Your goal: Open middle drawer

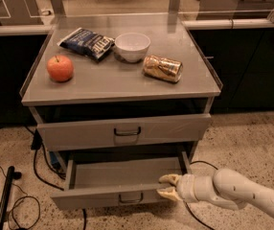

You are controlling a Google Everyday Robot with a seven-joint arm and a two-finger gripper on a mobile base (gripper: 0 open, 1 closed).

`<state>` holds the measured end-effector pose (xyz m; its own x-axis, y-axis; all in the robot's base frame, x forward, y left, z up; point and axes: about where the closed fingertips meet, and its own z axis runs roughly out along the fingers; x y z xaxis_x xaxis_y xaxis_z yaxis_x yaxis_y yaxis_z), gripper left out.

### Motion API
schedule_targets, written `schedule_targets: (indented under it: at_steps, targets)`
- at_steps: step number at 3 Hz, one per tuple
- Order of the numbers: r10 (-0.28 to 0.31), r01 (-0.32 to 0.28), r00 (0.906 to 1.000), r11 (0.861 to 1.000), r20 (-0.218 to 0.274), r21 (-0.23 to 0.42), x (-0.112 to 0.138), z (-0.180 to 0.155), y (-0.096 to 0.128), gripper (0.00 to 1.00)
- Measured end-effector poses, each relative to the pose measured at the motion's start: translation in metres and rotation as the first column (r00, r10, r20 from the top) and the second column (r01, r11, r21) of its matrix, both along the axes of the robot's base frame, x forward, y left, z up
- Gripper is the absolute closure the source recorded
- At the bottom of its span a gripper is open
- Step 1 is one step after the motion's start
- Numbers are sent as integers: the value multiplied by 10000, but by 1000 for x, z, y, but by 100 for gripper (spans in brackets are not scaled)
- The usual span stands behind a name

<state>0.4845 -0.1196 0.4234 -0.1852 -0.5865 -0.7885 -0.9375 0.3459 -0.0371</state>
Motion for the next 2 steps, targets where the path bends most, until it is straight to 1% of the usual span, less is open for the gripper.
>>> schedule_targets:
  at_steps: [1,2]
  targets:
    - [-38,37,10000,10000,25,13,-3,7,0,100]
    - [-232,231,9997,9997,114,51,-14,12,-1,100]
